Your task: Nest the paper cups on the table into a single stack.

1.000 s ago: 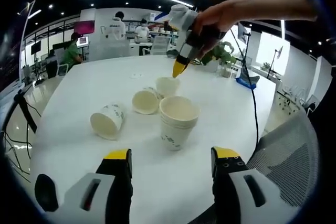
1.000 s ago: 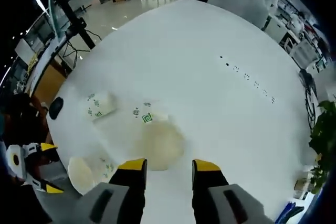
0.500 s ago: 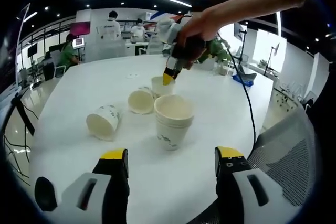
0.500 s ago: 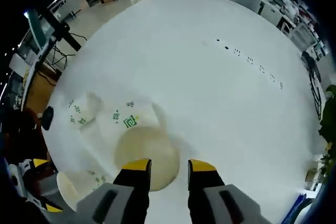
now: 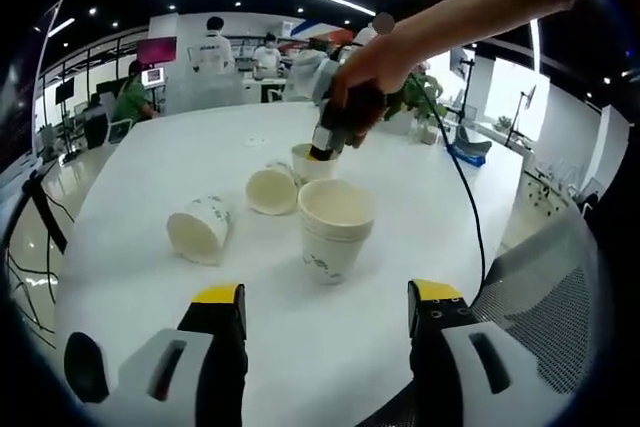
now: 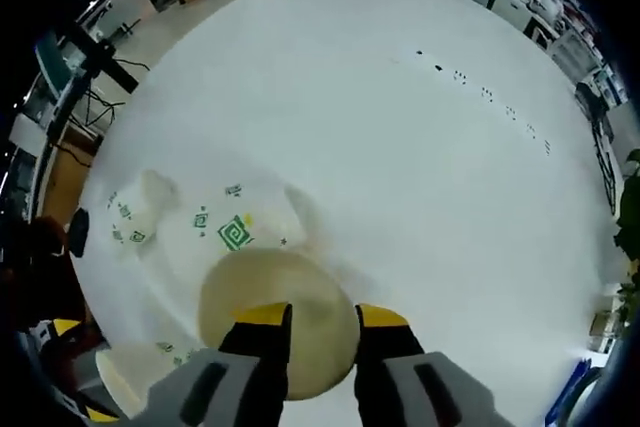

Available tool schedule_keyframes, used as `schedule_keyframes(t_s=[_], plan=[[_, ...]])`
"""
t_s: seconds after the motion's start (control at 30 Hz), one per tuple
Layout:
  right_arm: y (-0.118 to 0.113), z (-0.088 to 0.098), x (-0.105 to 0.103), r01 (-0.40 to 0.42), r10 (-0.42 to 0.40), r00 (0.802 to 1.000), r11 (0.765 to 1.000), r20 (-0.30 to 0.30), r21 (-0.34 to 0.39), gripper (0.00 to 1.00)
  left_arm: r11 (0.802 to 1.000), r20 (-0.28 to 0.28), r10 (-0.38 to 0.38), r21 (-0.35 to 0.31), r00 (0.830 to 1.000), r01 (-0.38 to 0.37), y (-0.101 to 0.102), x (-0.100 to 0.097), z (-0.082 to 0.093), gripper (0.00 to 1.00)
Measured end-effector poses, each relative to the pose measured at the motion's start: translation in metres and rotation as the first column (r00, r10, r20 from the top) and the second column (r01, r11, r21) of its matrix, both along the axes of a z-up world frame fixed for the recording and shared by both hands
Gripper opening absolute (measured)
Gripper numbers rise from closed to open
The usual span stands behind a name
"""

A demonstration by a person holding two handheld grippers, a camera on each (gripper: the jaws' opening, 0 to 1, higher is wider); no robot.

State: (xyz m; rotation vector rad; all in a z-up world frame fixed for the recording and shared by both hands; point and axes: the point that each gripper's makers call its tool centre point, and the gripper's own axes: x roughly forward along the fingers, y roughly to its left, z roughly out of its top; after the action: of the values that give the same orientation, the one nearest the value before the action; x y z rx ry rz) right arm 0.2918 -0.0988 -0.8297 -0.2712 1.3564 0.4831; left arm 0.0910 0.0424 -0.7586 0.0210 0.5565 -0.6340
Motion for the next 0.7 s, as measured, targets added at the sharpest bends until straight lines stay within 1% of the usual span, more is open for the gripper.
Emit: schedule_keyframes(t_s=[0.07, 0.23, 0.3, 0.4, 0.53, 0.7], plan=[[0.0, 0.0, -0.002, -0.001, 0.001, 1.0, 1.0, -0.002, -0.005, 0.16, 1.0, -0.001, 0.002, 0.0, 1.0, -0.002, 0.0, 0.0, 0.0, 0.64], [-0.004, -0.009, 0.007, -0.011, 0.011, 1.0, 1.0, -0.009, -0.019, 0.05, 1.0, -0.005, 0.005, 0.002, 1.0, -0.005, 0.001, 0.0, -0.001, 0.64], [-0.005, -0.009, 0.005, -0.014, 0.014, 1.0, 1.0, -0.007, -0.021, 0.01, 1.0, -0.006, 0.006, 0.003, 1.0, -0.006, 0.001, 0.0, -0.001, 0.64], [-0.007, -0.01, 0.001, -0.017, 0.017, 1.0, 1.0, -0.012, -0.024, 0.0, 1.0, -0.009, 0.005, 0.004, 1.0, -0.005, 0.0, 0.0, -0.001, 0.63], [-0.008, -0.002, -0.011, -0.003, 0.003, 1.0, 1.0, -0.013, -0.014, 0.0, 1.0, -0.011, 0.003, 0.006, 1.0, -0.003, 0.0, 0.0, -0.002, 0.63], [-0.015, 0.005, -0.007, 0.005, -0.005, 1.0, 1.0, -0.002, -0.012, 0.0, 1.0, -0.01, 0.001, 0.007, 1.0, -0.001, -0.001, 0.0, -0.002, 0.63]])
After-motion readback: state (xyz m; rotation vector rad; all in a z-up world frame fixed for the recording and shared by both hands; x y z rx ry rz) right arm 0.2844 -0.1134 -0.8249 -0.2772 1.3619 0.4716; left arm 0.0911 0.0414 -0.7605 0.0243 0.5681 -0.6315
